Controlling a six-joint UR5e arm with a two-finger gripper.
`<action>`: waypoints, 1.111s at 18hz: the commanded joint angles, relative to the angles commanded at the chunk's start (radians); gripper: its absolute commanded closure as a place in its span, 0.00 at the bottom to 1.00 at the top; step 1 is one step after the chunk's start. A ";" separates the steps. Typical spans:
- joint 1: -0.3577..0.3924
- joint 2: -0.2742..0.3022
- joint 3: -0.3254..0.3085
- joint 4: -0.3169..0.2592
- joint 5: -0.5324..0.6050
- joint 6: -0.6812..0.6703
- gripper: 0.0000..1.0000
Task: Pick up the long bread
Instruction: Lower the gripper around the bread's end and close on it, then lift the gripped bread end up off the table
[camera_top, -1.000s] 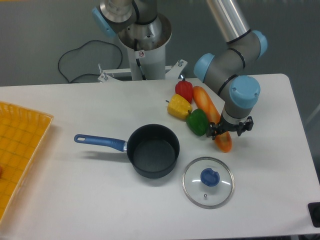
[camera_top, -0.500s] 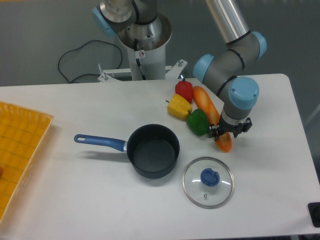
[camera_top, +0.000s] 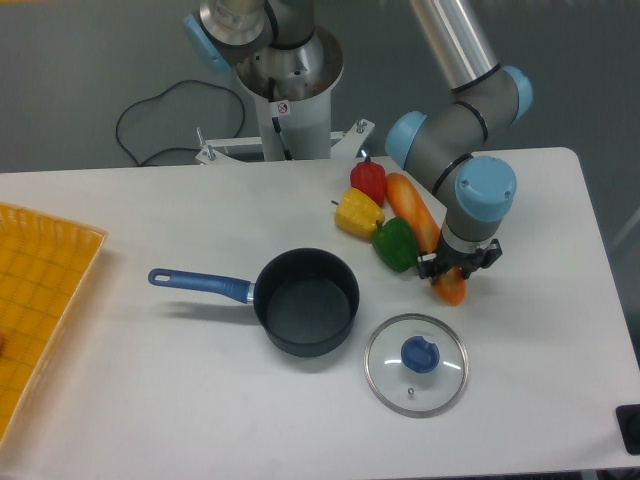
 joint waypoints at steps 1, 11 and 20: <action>0.000 0.002 0.002 0.002 0.000 -0.006 0.63; 0.000 0.009 0.018 0.000 -0.005 -0.058 0.78; 0.000 0.058 0.075 -0.011 -0.018 -0.060 0.78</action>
